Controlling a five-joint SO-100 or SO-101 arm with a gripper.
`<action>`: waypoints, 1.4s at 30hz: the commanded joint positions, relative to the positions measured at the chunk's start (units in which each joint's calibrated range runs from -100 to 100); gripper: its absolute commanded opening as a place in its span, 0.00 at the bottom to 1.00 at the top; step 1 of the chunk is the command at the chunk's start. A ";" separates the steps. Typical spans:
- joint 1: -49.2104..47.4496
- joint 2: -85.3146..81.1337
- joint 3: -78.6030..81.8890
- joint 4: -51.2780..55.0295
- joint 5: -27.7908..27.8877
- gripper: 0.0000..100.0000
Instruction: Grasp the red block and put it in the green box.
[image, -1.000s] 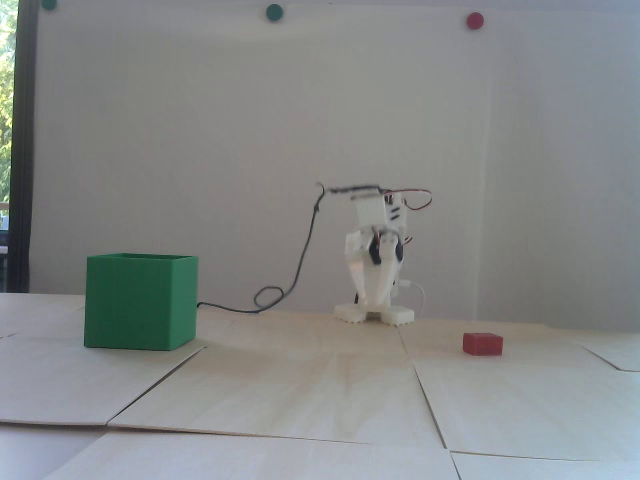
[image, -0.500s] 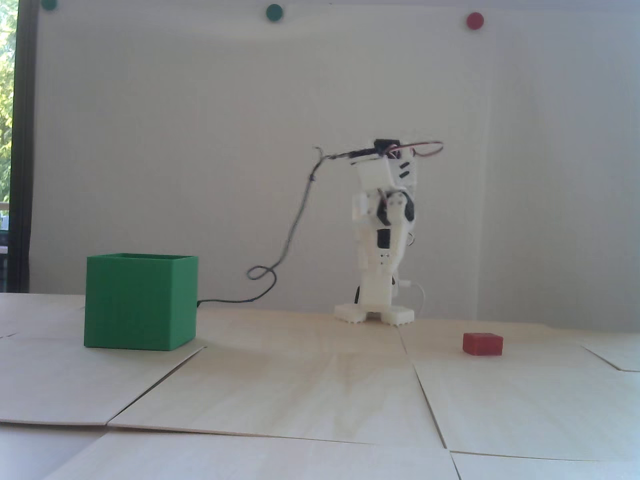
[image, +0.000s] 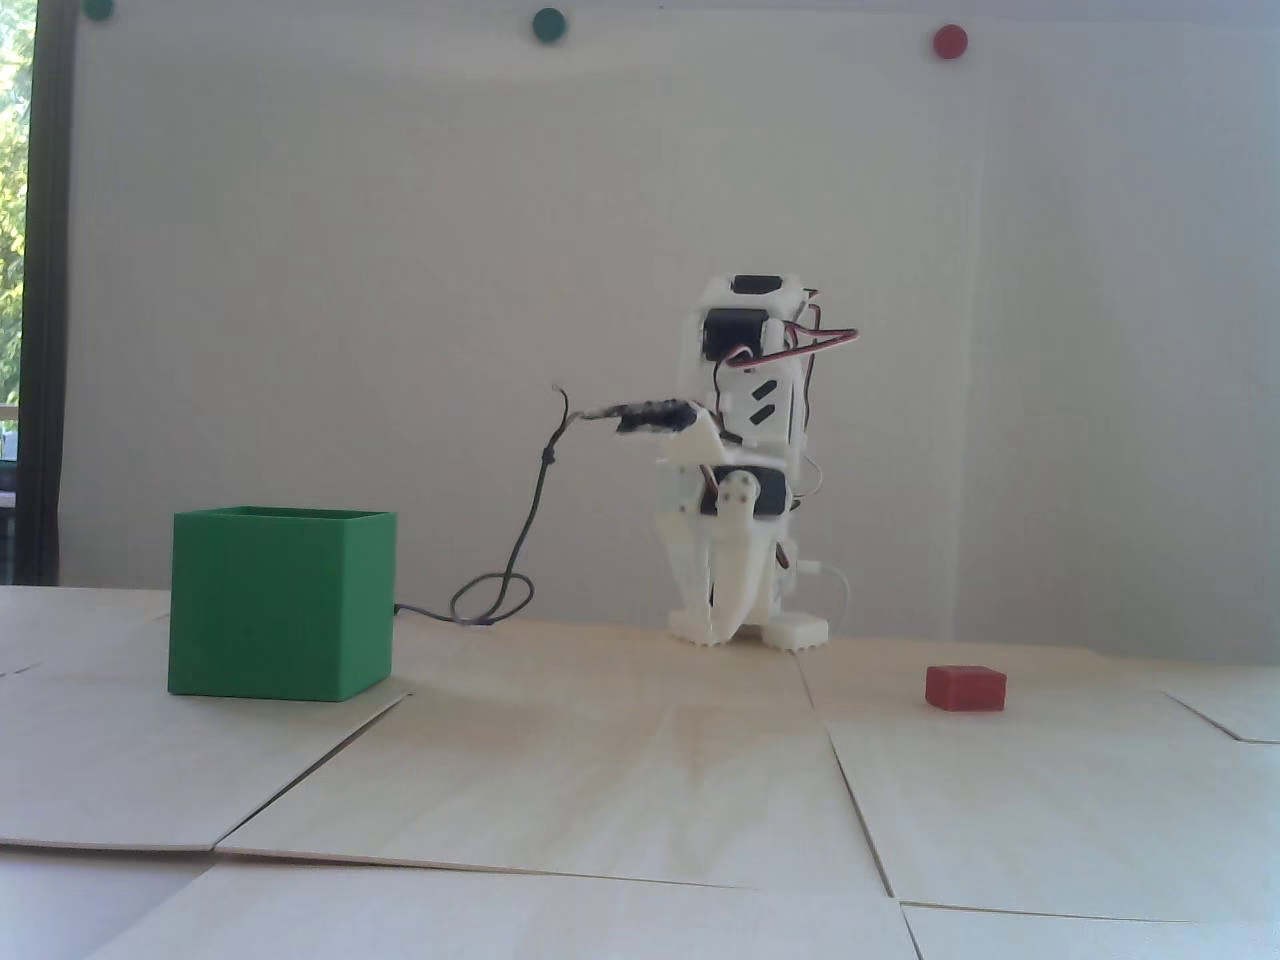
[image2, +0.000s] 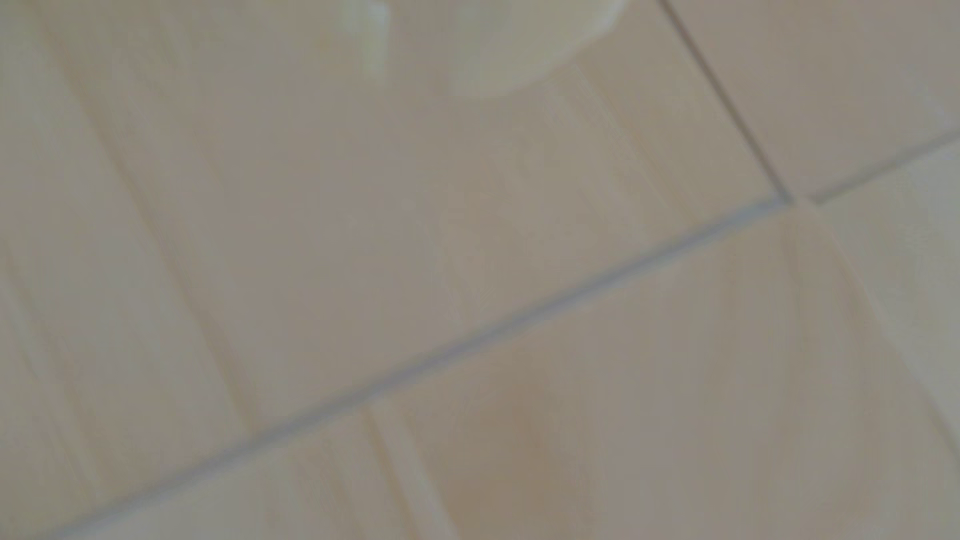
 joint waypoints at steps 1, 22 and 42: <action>-5.12 -0.38 -5.10 0.65 0.23 0.03; -20.56 -0.46 -5.01 19.03 0.13 0.03; -29.81 -0.53 -2.79 22.57 -2.37 0.03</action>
